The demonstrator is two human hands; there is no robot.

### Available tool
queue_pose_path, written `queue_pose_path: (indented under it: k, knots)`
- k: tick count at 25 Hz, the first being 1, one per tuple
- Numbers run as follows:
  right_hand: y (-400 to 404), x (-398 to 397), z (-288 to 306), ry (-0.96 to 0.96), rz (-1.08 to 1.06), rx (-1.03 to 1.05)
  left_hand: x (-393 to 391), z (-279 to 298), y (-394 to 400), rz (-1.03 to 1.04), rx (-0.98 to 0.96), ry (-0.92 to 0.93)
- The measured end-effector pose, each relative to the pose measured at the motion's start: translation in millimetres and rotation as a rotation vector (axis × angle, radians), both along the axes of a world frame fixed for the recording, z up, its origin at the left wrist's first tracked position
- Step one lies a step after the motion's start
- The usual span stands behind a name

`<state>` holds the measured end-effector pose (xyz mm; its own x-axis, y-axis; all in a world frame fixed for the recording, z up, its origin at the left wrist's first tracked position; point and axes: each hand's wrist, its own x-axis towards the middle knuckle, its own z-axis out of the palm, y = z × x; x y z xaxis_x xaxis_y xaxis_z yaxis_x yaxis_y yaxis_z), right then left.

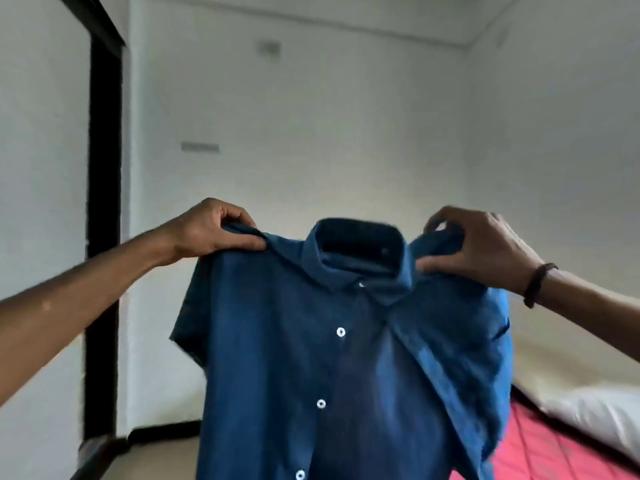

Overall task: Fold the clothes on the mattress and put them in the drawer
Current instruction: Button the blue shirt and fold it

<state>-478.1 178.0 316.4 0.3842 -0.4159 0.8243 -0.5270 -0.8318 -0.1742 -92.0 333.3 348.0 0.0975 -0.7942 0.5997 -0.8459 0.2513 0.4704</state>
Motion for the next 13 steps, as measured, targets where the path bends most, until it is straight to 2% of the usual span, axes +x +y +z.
queue_pose_path:
  k: [2, 4, 6, 8, 11, 13]
  knots:
    - [11, -16, 22, 0.095, -0.020, 0.103, 6, 32, 9, 0.121, -0.182, -0.022]
    - [13, -28, 40, 0.025, 0.037, 0.200, 4, 55, 16, 0.284, -0.375, -0.044]
    - [18, -40, 53, -0.178, 0.165, 0.337, -6, 77, 28, 0.323, -0.393, -0.076]
    - [29, -45, 62, -0.251, 0.233, 0.407, -14, 95, 44, 0.306, -0.337, -0.152]
    - [49, -49, 76, -0.085, 0.084, 0.312, -9, 113, 58, 0.400, -0.370, -0.345]
    - [66, -57, 92, -0.098, 0.157, 0.311, -8, 122, 66, 0.487, -0.445, -0.370]
